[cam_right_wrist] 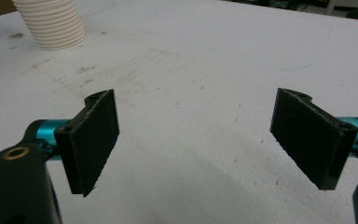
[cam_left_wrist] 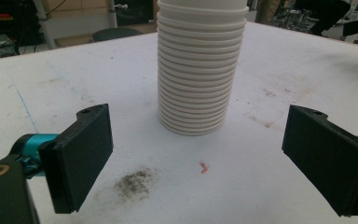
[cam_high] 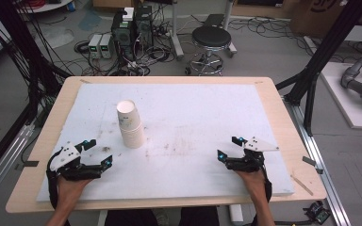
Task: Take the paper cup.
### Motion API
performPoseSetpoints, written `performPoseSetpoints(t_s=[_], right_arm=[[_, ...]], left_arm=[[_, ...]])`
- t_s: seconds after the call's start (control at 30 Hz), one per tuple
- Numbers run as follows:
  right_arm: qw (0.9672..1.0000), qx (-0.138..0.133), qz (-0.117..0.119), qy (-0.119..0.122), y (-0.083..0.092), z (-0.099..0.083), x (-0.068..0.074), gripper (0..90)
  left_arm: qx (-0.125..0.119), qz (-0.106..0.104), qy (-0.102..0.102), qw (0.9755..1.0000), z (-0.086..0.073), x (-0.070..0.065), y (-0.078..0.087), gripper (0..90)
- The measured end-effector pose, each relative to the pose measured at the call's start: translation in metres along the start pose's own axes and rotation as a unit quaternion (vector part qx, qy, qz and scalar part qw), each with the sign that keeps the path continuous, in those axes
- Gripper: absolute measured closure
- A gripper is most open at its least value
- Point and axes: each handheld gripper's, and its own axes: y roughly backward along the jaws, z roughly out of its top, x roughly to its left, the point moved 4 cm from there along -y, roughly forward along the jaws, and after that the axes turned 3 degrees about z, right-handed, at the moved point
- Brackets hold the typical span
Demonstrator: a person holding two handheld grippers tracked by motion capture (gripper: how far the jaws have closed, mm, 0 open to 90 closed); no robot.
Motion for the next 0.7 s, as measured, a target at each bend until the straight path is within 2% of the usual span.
performPoseSetpoints(t_s=[0.2, 0.33, 0.5, 0.7], right_arm=[[1.0000, -0.003, 0.000, 0.004, 0.0004, 0.0001, -0.0011, 15.6], [1.0000, -0.001, 0.002, -0.001, 0.0001, 0.0001, -0.0011, 15.6], [1.0000, -0.003, 0.000, 0.006, 0.0001, 0.0002, -0.0012, 15.6], [1.0000, 0.003, 0.003, -0.002, -0.0003, 0.0001, -0.0012, 15.6]], left_arm=[[-0.003, -0.002, 0.003, 1.0000, 0.0000, 0.0006, 0.0003, 8.8], [0.001, 0.000, -0.003, 1.0000, 0.0001, -0.0004, -0.0004, 8.7], [0.003, -0.001, 0.006, 1.0000, 0.0001, 0.0006, -0.0009, 8.7], [0.003, -0.003, 0.004, 1.0000, 0.0003, 0.0005, -0.0008, 8.7]])
